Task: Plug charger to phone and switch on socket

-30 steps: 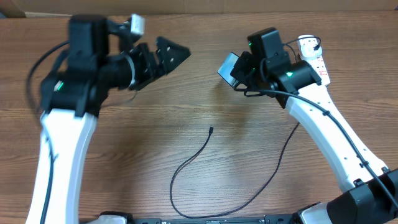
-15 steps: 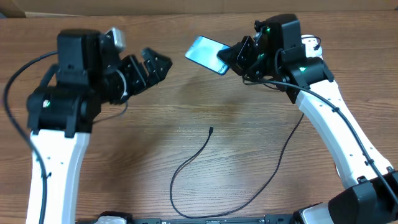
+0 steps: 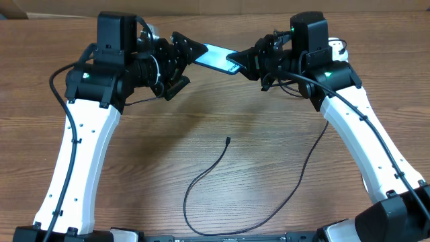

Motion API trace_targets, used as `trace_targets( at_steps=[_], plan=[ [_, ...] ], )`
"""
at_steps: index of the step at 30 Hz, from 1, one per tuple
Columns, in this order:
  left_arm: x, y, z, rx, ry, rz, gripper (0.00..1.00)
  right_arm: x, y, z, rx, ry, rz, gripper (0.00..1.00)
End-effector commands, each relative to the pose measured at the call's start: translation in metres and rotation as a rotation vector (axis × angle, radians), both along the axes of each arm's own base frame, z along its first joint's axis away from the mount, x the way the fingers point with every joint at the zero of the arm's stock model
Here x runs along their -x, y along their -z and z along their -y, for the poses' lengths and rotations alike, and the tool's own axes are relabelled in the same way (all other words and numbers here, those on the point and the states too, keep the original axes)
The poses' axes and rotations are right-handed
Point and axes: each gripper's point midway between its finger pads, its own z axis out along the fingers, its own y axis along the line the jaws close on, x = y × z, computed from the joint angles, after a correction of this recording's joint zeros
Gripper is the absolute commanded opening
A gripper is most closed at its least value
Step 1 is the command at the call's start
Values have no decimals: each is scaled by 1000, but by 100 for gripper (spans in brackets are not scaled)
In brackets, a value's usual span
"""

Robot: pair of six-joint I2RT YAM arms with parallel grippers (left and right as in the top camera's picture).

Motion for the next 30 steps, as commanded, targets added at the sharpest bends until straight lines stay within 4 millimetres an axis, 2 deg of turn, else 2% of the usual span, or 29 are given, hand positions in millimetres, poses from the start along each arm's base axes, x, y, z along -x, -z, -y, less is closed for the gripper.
trace_targets(
  at_steps=[1, 5, 8, 11, 20, 25, 30],
  plan=[
    [0, -3, 5, 125, -114, -168, 81, 2, -38, -3, -115, 24, -32, 4],
    [-5, -8, 6, 181, -168, -206, 75, 4, -48, -13, -155, 8, -32, 4],
    [-11, -16, 8, 202, -170, -175, 75, 7, -50, -19, -165, -1, -39, 4],
    [-17, -23, 9, 216, -166, -135, 68, 11, -49, -23, -165, -13, -41, 4],
    [-17, -23, 10, 233, -189, -163, 64, 15, -51, -30, -179, -25, -63, 4],
    [-18, -22, 9, 240, -207, -180, 63, 16, -63, -34, -212, -57, -22, 4],
    [-18, -22, 9, 253, -221, -198, 59, 22, -65, -38, -228, -86, -35, 4]
  ],
)
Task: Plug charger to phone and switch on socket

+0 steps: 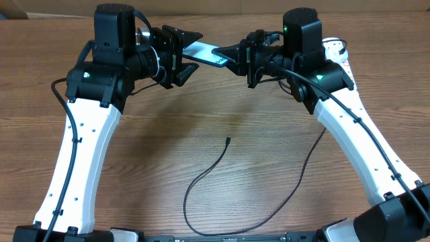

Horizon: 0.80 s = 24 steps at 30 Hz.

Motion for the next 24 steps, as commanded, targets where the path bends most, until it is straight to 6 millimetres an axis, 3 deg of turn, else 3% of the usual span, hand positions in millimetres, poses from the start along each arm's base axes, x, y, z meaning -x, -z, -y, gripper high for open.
trace_targets(
  at_steps=[1, 7, 19, 24],
  plan=[
    [0, 0, 4, 16, -6, -22, 57, 12, -33, -7, -52, -53, 57, 4],
    [0, 0, 4, 16, -6, -21, 50, 20, -33, -16, -52, -76, 57, 4],
    [-2, 2, 1, 2, -24, -21, 38, 21, -33, -17, -54, -82, 56, 4],
    [-3, 3, 0, -3, -30, -20, 25, 21, -33, -17, -55, -85, 57, 4]
  ],
)
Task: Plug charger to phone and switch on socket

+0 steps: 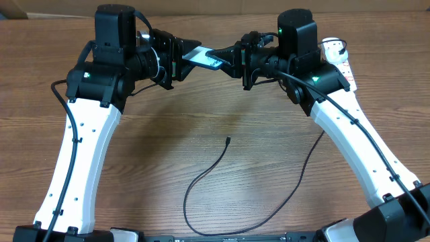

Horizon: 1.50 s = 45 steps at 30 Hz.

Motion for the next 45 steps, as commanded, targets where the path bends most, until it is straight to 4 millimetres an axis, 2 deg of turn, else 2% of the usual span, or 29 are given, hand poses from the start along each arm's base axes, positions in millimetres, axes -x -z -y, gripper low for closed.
trace_targets(
  at_steps=[1, 5, 9, 10, 13, 16, 19, 23, 27, 29, 31, 32, 35, 37, 39, 42, 45],
  plan=[
    [-4, 0, 1, -13, -10, 16, 21, 12, -28, -4, -38, -47, 57, 4],
    [-6, 1, -1, -24, -24, 18, 6, 14, -28, -4, -41, -59, 59, 4],
    [-8, 2, -3, -34, -38, 20, 4, 16, -29, -7, -45, -72, 57, 4],
    [-8, 2, -3, -36, -41, 20, 4, 17, -29, -7, -45, -75, 57, 7],
    [-10, 3, -5, -45, -51, 23, 4, 21, -29, -12, -43, -90, 64, 33],
    [-14, 5, -11, -85, -73, 43, 4, 22, -28, -14, -23, -105, 127, 67],
    [-19, 11, -21, -163, -94, 81, 4, 18, -22, -11, 21, -93, 181, 79],
    [-24, 17, -37, -274, -104, 130, 4, 9, 2, 3, 129, -40, 171, 85],
    [-28, 31, -71, -460, -122, 166, 4, 3, 27, 26, 279, -48, 259, 89],
    [-25, 42, -92, -581, -105, 167, 4, 4, 43, 38, 382, -83, 323, 95],
    [-19, 53, -112, -711, -73, 154, 4, 9, 68, 55, 534, -115, 346, 99],
    [-14, 60, -124, -791, -45, 142, 4, 12, 85, 70, 646, -123, 331, 100],
    [-1, 73, -139, -952, 90, 144, 4, 22, 124, 111, 919, -130, 251, 100],
    [7, 83, -136, -1006, 221, 172, 4, 33, 148, 131, 1047, -146, 184, 100],
    [12, 91, -124, -985, 333, 216, 4, 42, 167, 137, 1096, -171, 140, 100],
    [22, 100, -88, -849, 541, 355, 4, 56, 195, 130, 1085, -220, 107, 100],
    [34, 102, -55, -676, 676, 482, 4, 67, 212, 118, 1041, -265, 100, 100]
  ],
)
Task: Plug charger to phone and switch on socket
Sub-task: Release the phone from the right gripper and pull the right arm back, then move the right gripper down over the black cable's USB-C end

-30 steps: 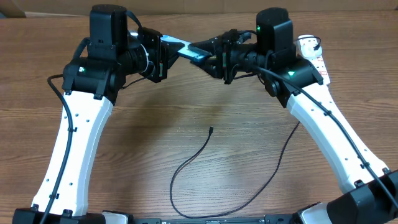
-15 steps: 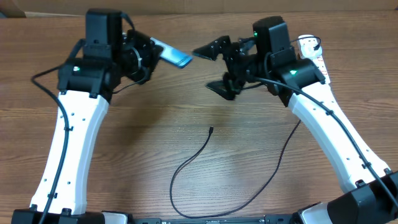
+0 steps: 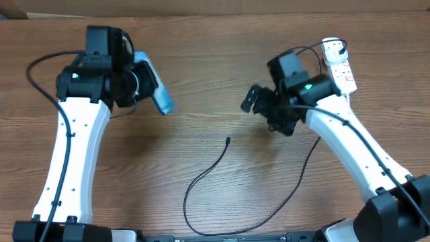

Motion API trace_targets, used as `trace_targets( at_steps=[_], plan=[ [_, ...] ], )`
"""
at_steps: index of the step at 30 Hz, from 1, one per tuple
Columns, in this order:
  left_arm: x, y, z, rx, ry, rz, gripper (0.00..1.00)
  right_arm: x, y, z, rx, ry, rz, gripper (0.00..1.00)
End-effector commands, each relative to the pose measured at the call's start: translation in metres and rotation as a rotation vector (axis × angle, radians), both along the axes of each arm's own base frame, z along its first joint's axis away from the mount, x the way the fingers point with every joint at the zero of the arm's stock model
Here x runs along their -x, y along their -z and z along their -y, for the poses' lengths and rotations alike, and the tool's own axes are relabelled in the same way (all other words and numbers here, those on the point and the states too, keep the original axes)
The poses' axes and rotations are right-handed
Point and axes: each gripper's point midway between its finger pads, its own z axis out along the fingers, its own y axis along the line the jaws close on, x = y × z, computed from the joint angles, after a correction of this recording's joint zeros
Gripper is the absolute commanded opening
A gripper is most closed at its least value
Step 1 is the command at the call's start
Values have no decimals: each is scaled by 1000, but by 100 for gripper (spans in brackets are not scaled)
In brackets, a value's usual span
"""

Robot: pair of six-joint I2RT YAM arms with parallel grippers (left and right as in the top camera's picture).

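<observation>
The phone (image 3: 160, 94), pale blue from above, hangs tilted over the left part of the table, one end in my left gripper (image 3: 146, 82), which is shut on it. The black charger cable (image 3: 201, 178) lies in a loop on the wood, its free plug end (image 3: 228, 140) pointing toward the far side. My right gripper (image 3: 250, 99) hovers right of centre, above and to the right of that plug end; it looks open with nothing in it. The white socket strip (image 3: 341, 67) lies at the far right, a white plug (image 3: 332, 46) set in its top end.
The cable runs on from the loop toward the right, passing under my right arm (image 3: 342, 144). A cardboard wall (image 3: 201, 5) lines the far edge of the wooden table (image 3: 201, 114).
Both grippers met at the phone at the far centre. Now the left gripper alone holds it, over the left side. The right gripper has let go and sits nearer the cable's plug end.
At first the phone was held in the air at the far centre with both grippers on its ends. Over the following two moments both arms stayed there, closing in slightly. By now the phone is with the left gripper alone and the right one is free.
</observation>
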Motion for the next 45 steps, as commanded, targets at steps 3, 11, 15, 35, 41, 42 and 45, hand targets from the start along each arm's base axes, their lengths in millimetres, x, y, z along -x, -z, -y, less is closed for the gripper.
trace_targets(
  at_steps=[3, 11, 15, 35, 41, 42, 45],
  plan=[
    [21, 0, 51, 192, 346, 54, 4, 16, 22, -5, 19, -60, -25, 100],
    [35, 14, 46, 177, 320, -36, 4, 16, 23, -4, 20, -59, -25, 100],
    [32, 25, 37, 66, 297, -43, 4, 23, 25, -2, 34, -69, -53, 100],
    [12, 23, 49, -2, 227, 22, 4, 46, 43, 7, 119, -114, -113, 100],
    [1, 19, 40, 14, 158, 43, 4, 56, 43, 1, 123, -144, -136, 100],
    [-1, 18, 38, 25, 154, 47, 4, 58, 43, -2, 124, -154, -136, 100],
    [-4, 18, 27, 31, 125, 48, 4, 64, 43, -9, 128, -180, -138, 100]
  ],
)
